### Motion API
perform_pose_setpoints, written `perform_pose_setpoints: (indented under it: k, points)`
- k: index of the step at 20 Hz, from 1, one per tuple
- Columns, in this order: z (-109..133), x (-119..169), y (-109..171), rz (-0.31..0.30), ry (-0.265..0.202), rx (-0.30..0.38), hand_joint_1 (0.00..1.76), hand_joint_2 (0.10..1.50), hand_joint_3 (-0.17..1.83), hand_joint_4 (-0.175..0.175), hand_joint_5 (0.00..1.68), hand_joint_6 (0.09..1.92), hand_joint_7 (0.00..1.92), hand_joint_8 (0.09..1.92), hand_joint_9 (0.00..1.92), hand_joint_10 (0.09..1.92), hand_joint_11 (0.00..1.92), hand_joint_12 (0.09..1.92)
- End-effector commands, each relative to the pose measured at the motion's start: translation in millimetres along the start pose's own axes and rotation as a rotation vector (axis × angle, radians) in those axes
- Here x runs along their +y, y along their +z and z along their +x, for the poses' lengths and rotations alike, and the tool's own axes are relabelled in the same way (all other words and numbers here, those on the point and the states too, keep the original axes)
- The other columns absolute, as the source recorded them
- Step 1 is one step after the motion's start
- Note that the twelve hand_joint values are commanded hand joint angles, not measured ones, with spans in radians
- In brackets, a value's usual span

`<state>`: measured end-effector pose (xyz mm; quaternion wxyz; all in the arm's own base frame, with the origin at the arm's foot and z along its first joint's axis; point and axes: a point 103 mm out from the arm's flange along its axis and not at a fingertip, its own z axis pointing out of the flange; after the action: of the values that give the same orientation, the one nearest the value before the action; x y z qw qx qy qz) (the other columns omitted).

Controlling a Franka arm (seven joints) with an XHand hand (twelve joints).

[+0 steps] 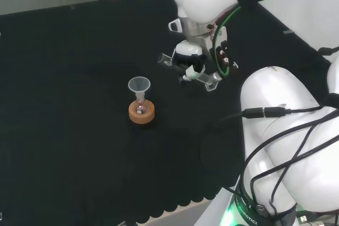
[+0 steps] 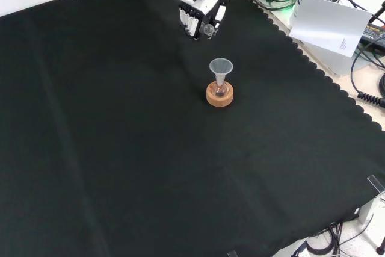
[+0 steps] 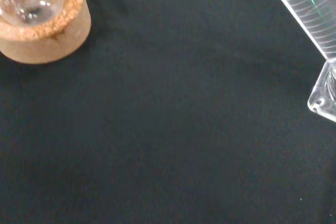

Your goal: Pour the water from the graduated cylinder into the round-bottom flask.

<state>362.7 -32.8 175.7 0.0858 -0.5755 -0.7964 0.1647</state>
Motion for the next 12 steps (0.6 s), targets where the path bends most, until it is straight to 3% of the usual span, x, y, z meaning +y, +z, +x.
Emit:
perform_pose_setpoints:
  k: [1, 12]
  points:
    - [9.3, 0.5, -0.5, 0.065, 0.009, -0.116, 1.14, 1.17, -0.01, -0.175, 0.90, 1.13, 1.16, 0.39, 1.34, 0.09, 1.22, 0.75]
    - [22.4, 2.1, -5.4, 0.112, 0.018, -0.208, 1.14, 1.17, -0.01, -0.175, 0.90, 1.14, 1.16, 0.39, 1.34, 0.09, 1.22, 0.75]
